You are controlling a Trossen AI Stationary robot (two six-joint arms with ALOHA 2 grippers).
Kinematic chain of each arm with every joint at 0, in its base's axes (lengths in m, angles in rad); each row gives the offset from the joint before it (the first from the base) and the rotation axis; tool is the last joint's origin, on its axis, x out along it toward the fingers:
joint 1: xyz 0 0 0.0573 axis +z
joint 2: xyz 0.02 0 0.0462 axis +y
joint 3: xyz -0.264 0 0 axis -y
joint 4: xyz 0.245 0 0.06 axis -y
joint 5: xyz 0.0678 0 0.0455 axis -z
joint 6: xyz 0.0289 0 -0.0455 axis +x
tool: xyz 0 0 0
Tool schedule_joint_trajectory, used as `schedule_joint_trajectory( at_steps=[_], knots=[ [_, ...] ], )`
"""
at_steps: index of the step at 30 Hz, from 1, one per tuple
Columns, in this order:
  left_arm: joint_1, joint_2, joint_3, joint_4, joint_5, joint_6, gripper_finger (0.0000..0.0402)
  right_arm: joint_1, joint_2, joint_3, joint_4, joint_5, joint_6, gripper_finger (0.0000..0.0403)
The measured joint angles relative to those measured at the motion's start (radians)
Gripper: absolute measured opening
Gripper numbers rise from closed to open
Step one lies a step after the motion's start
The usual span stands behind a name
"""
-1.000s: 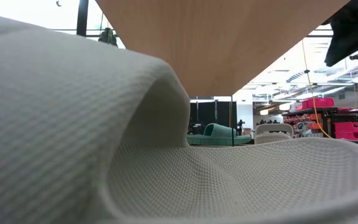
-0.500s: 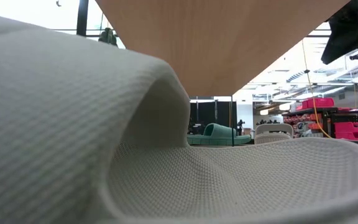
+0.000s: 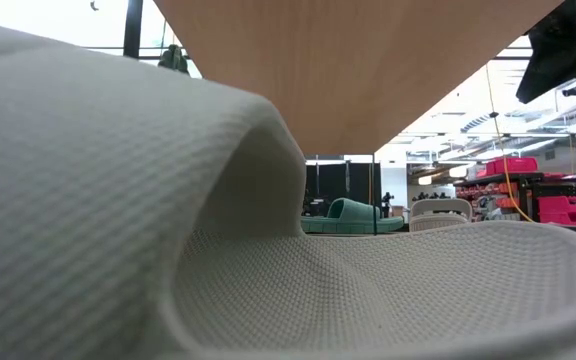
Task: Pick and place slides into the shelf
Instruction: Put the bottom green slide on the shelf
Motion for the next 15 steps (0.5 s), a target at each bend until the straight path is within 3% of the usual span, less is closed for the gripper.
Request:
schedule_joint_trajectory(
  at_steps=[15],
  knots=[
    [0.01,0.003,0.0,-0.128,-0.013,0.053,0.0004,0.0,0.0,0.0,0.0,-0.002,0.021,0.0082]
  ],
)
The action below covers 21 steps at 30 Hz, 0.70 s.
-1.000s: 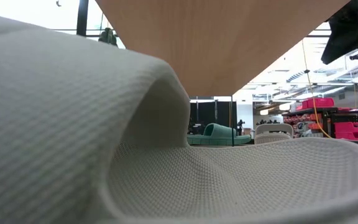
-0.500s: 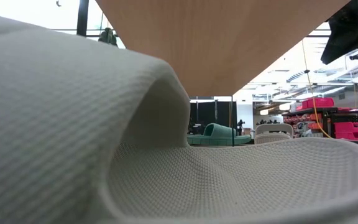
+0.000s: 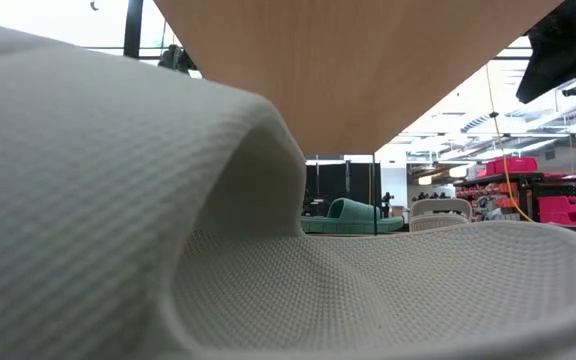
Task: Pick and place slides into the shelf
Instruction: Put the bottom green slide on the shelf
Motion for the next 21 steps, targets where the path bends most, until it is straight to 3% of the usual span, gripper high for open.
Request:
schedule_joint_trajectory(
  at_steps=[21],
  knots=[
    [0.01,0.008,0.0,-0.111,-0.113,0.044,0.0004,0.0,0.0,0.0,0.0,0.0,0.006,0.0082]
  ],
)
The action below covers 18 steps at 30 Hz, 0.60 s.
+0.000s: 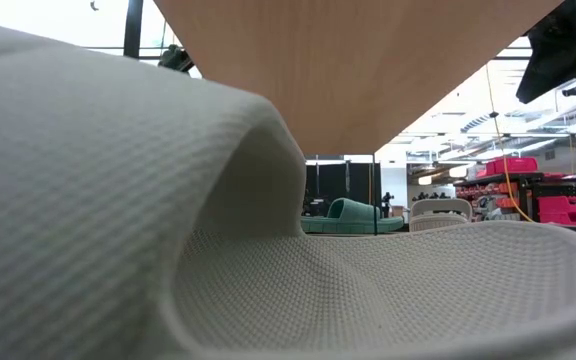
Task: Pick and place slides into the shelf
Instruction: Put the bottom green slide on the shelf
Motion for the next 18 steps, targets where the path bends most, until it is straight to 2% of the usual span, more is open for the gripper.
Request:
schedule_joint_trajectory(
  at_steps=[18],
  knots=[
    [0.0,-0.002,0.0,-0.121,-0.035,0.015,0.0004,0.0,0.0,0.0,0.001,0.0,0.002,0.0082]
  ],
)
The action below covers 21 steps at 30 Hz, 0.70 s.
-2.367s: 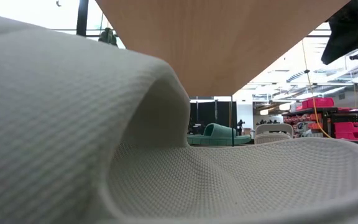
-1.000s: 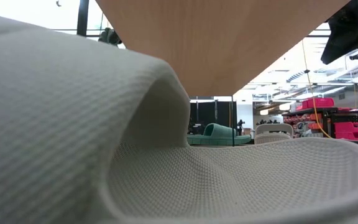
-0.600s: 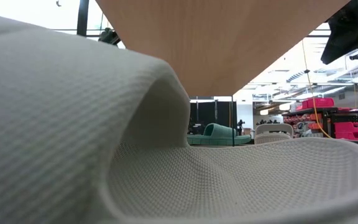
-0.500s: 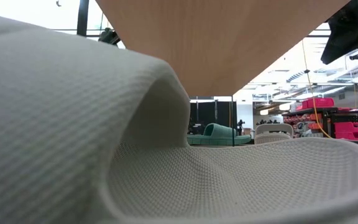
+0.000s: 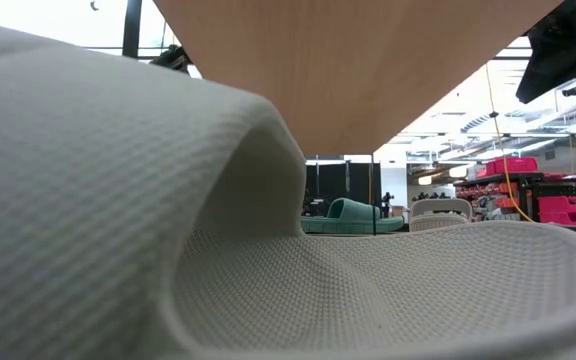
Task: Pick and place slides into the shelf
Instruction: Put the bottom green slide on the shelf
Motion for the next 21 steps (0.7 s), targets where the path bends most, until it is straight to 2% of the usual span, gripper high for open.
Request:
schedule_joint_trajectory(
  at_steps=[15,21],
  knots=[
    [0.001,0.0,0.0,-0.029,-0.036,0.001,0.0004,0.0,0.001,0.0,0.002,0.0,0.0,0.0082],
    [0.001,0.0,0.0,-0.029,-0.035,-0.006,0.0017,0.0,0.001,0.0,0.003,0.0,0.0,0.0082]
  ],
)
